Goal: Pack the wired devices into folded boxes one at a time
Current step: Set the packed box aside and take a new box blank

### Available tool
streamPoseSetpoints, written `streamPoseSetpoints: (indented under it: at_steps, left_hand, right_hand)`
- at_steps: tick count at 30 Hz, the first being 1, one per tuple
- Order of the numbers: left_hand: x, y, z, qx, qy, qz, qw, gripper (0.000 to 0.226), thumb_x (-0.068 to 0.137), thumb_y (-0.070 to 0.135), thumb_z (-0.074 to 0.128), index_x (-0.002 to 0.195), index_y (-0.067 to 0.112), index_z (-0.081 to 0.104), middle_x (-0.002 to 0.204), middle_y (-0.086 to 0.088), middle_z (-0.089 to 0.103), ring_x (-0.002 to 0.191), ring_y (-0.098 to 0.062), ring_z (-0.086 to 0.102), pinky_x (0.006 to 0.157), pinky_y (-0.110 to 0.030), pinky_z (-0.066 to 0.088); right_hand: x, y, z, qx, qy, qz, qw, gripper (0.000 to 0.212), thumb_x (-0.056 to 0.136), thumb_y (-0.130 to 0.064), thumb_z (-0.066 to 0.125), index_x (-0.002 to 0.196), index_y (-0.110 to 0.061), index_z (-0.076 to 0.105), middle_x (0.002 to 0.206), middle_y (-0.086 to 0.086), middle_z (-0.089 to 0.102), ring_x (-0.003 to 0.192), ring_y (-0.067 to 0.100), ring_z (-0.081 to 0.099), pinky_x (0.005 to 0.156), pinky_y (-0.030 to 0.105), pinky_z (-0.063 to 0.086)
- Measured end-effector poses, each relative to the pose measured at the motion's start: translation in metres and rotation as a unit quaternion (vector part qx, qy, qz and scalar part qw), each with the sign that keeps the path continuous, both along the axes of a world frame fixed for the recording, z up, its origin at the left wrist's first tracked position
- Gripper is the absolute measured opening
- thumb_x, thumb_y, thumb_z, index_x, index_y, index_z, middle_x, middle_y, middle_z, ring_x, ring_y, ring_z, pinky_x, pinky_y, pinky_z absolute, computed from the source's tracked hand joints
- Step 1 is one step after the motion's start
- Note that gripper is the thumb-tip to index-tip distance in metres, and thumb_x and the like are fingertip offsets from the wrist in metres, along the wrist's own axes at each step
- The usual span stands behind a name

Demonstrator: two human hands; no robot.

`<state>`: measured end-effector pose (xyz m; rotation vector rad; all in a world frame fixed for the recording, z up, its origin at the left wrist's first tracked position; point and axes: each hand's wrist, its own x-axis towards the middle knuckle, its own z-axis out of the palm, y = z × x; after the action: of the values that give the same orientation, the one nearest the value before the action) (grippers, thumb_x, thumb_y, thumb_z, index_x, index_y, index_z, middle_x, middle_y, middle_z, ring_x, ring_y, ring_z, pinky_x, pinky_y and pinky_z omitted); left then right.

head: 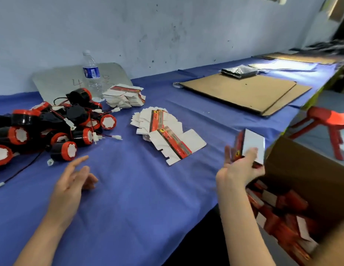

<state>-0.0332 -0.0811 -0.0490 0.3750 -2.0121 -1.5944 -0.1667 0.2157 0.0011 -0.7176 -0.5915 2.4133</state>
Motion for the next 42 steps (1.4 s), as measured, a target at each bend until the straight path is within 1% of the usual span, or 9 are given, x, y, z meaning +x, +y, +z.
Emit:
streamPoseSetpoints:
  at_steps: [5,9,13,16,22,25,28,36,42]
  left_hand:
    - [0.003,0.004,0.002,-0.029,-0.009,-0.011,0.999,0.025,0.101,0.018,0.043,0.120,0.021,0.059,0.082,-0.018,0.064,0.075,-0.024,0.059,0.067,-0.013,0.049]
    - [0.003,0.003,0.001,-0.041,-0.013,-0.010,0.999,0.025,0.101,0.019,0.043,0.118,0.022,0.061,0.081,-0.015,0.066,0.075,-0.023,0.060,0.068,-0.010,0.049]
    - [0.002,0.002,-0.001,-0.030,-0.010,-0.011,0.999,0.024,0.100,0.021,0.044,0.117,0.025,0.061,0.080,-0.012,0.066,0.072,-0.017,0.062,0.068,-0.011,0.050]
    - [0.002,0.002,-0.002,-0.024,-0.009,-0.015,1.000,0.024,0.100,0.021,0.045,0.115,0.028,0.062,0.079,-0.010,0.067,0.071,-0.015,0.062,0.068,-0.013,0.050]
    - [0.000,0.003,-0.003,-0.021,-0.009,-0.024,0.999,0.029,0.088,0.040,0.048,0.113,0.033,0.061,0.075,-0.004,0.067,0.071,-0.014,0.061,0.072,-0.019,0.051]
    - [0.000,0.005,-0.002,-0.025,-0.003,-0.022,0.999,0.025,0.092,0.047,0.055,0.114,0.035,0.061,0.077,-0.005,0.068,0.072,-0.018,0.061,0.076,-0.030,0.050]
    - [0.001,0.006,0.002,-0.003,0.017,-0.009,1.000,0.028,0.093,0.045,0.052,0.117,0.034,0.061,0.084,-0.004,0.071,0.077,-0.024,0.064,0.076,-0.030,0.052]
    - [0.000,0.006,0.012,0.164,0.072,-0.032,0.983,0.050,0.084,0.044,0.064,0.128,0.022,0.059,0.118,-0.006,0.069,0.106,-0.024,0.067,0.082,-0.030,0.057]
    - [0.001,0.009,0.009,0.139,0.082,0.001,0.987,0.036,0.090,0.018,0.059,0.126,0.020,0.056,0.113,-0.003,0.071,0.099,-0.021,0.069,0.070,-0.028,0.057]
  right_hand:
    - [0.003,0.021,-0.014,0.084,-0.043,-0.080,0.992,0.051,0.093,-0.019,0.056,0.119,-0.052,0.027,0.140,-0.003,0.040,0.067,-0.007,0.063,0.063,0.014,0.051]
    - [-0.011,-0.009,-0.024,0.280,-0.026,0.062,0.958,0.051,0.090,-0.010,0.062,0.135,-0.022,0.041,0.138,0.006,0.045,0.107,0.014,0.055,0.088,0.027,0.044]
    - [-0.030,-0.059,-0.030,0.670,-0.024,0.267,0.692,0.094,0.076,-0.038,0.079,0.150,-0.024,0.024,0.145,0.003,0.041,0.143,0.025,0.021,0.116,0.043,0.021]
    - [-0.046,-0.078,-0.036,0.766,-0.071,0.371,0.520,0.118,0.069,-0.061,0.074,0.149,-0.044,-0.011,0.153,0.005,0.029,0.148,0.031,-0.002,0.117,0.054,0.001]
    - [-0.062,-0.085,-0.030,0.824,-0.120,0.368,0.413,0.117,0.062,-0.070,0.070,0.144,-0.054,-0.012,0.152,0.007,0.024,0.139,0.033,0.018,0.108,0.054,0.017]
    - [-0.057,-0.084,-0.009,0.797,-0.103,0.324,0.500,0.113,0.060,-0.070,0.069,0.144,-0.057,-0.006,0.147,0.007,0.028,0.134,0.029,0.024,0.104,0.052,0.020]
    - [-0.036,-0.106,0.013,0.765,0.044,0.274,0.580,0.109,0.054,-0.069,0.062,0.141,-0.061,-0.002,0.140,0.001,0.035,0.129,0.021,0.025,0.099,0.047,0.020]
    - [0.028,-0.194,-0.014,0.743,0.383,0.268,0.480,0.092,0.071,-0.044,0.074,0.149,-0.031,0.028,0.145,0.004,0.037,0.134,0.027,0.032,0.107,0.052,0.027]
    - [0.026,-0.198,-0.031,0.630,0.426,0.370,0.534,0.083,0.079,-0.033,0.061,0.152,-0.027,0.023,0.153,0.002,0.024,0.145,0.023,0.019,0.108,0.053,0.036]
